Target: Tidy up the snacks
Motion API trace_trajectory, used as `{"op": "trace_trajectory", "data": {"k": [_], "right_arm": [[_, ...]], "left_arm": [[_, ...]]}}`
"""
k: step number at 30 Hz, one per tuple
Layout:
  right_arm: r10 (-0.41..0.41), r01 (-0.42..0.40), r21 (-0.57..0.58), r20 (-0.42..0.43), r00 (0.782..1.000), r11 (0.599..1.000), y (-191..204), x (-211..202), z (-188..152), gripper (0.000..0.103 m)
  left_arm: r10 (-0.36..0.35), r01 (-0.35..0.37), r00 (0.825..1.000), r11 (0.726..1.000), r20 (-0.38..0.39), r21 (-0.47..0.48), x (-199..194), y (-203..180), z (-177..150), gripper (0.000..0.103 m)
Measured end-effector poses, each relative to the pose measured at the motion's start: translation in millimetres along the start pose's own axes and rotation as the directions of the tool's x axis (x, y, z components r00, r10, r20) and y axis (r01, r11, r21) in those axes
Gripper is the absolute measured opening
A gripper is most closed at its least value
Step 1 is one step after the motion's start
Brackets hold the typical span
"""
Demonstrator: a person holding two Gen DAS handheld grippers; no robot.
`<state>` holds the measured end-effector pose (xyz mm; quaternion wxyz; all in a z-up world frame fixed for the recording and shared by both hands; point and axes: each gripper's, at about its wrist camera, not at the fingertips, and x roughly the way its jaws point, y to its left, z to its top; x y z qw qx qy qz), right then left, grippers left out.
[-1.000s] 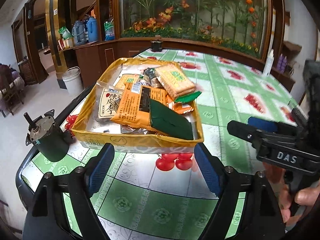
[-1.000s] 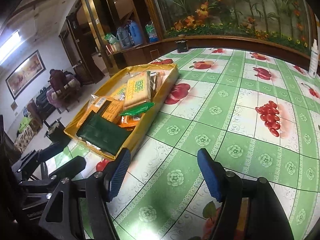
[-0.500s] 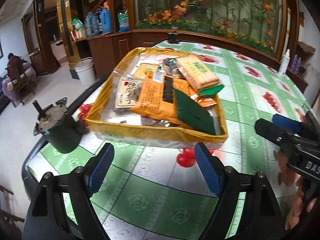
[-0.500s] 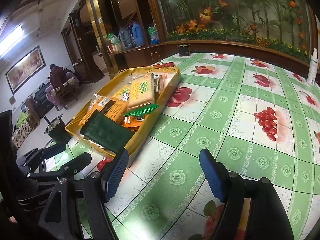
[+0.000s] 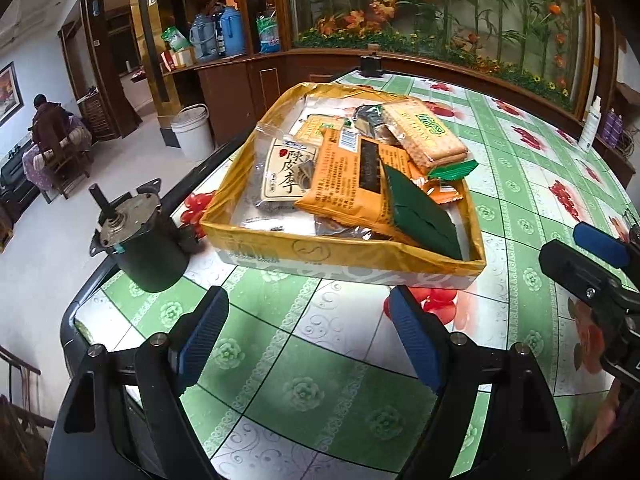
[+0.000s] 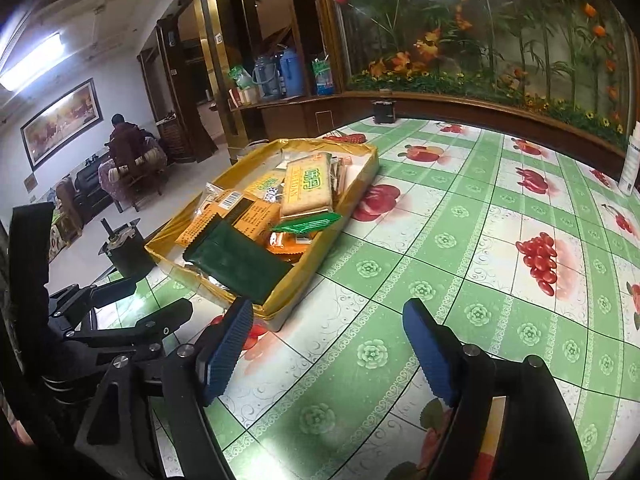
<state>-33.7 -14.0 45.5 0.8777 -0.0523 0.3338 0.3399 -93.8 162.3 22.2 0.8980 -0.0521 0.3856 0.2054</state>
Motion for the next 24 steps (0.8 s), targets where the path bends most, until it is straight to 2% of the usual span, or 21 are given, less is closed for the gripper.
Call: {"op": "trace_trajectory", "data": {"k": [6,24], "right_arm": [[0.004,-0.004,-0.013,0.012,1.000,1.000,2.5,-4.0,0.0,0.079],[0.026,-0.022,-0.055,0.071,0.997,0.998,14.4,-19.7,0.6,0.079]], "left_arm": [[0.049,-0.049,0.998,0.999,0.036,0.016,-10.2,-0.7,-1.5,0.083],[0.122,-0.123,0.989,0.992,0.084,-0.002,-27.9,6.5,-1.2,0.083]]}}
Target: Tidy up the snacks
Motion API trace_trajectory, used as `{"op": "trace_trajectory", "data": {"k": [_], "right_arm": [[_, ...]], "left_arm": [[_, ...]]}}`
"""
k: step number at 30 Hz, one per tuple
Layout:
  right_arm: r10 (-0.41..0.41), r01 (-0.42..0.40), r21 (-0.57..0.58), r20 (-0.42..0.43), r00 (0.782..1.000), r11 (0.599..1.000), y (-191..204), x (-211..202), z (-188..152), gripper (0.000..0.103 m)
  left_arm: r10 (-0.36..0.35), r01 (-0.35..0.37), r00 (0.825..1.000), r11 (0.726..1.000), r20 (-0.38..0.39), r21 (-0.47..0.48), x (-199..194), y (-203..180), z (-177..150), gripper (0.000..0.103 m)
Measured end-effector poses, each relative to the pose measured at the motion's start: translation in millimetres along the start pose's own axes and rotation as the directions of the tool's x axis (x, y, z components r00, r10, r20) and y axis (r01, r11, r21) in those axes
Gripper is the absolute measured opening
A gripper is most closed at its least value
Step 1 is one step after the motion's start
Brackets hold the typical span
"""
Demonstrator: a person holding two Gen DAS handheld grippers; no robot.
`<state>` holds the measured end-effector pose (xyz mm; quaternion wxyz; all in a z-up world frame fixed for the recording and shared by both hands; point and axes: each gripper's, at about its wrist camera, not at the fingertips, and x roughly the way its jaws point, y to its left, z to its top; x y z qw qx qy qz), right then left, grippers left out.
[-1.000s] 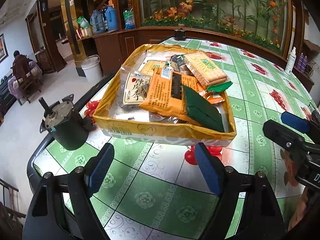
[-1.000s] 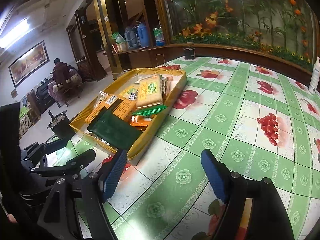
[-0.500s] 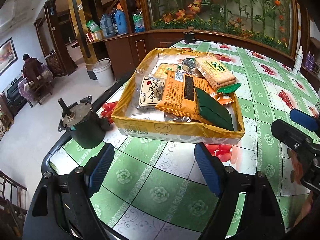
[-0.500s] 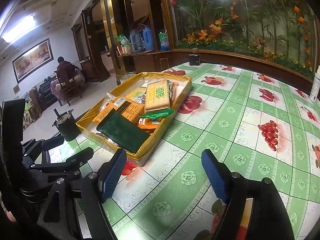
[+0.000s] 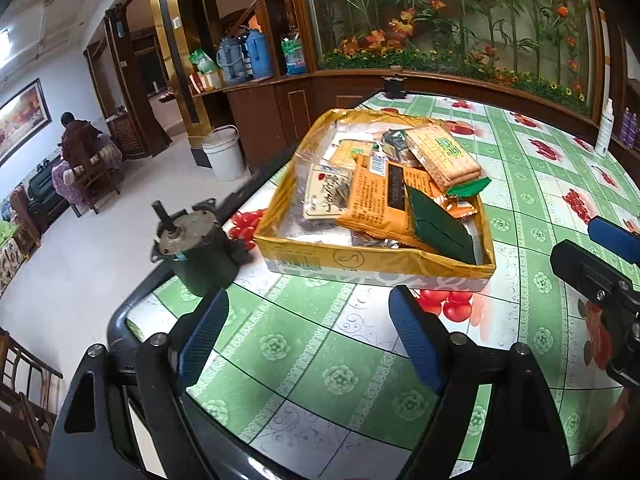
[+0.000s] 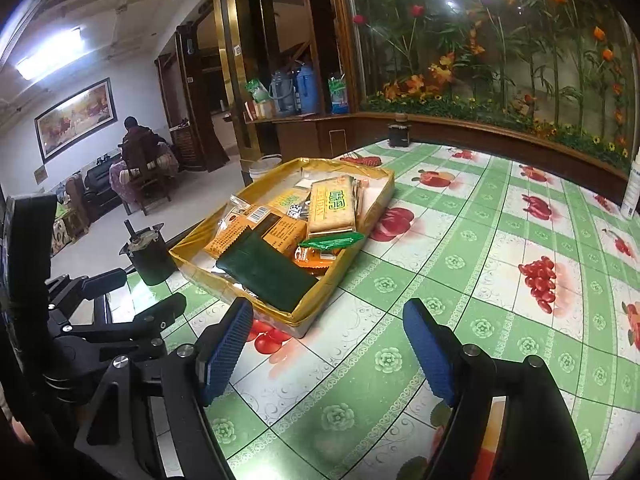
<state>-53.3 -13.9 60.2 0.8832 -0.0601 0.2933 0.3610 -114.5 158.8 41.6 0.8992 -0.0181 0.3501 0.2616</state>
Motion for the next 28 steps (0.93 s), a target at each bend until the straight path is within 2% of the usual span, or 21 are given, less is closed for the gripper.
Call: {"op": "trace_trajectory", "data": {"k": [8,18,22,28], "right_arm": [[0.006,-0.006,-0.016,0.021,1.000,1.000,4.6,-3.5,0.0,0.079],[0.010,-0.009,-0.022,0.032,0.999,1.000,6.0,-6.0,-0.3,0.079],[0.012,-0.011,-0.021,0.032,0.999,1.000,6.1,-6.1,-0.7,0.079],[0.012,-0.011,-0.020,0.034,0.999,1.000,6.0,-6.2,-0.6,0.079]], "left_arm": [[0.067,-0.067,0.997,0.998,0.034,0.013,-11.4,3.9,-1.3,0.083],[0.070,-0.070,0.997,0.998,0.026,0.008,-12.8,9.4,-0.5,0.083],[0.047,-0.047,0.999,0.999,-0.001,-0.003,-10.3,12.3,-0.4,0.083],[0.023,-0.023,1.000,1.000,-0.002,0.007,-11.7,10.5,-1.7,0.083]]}}
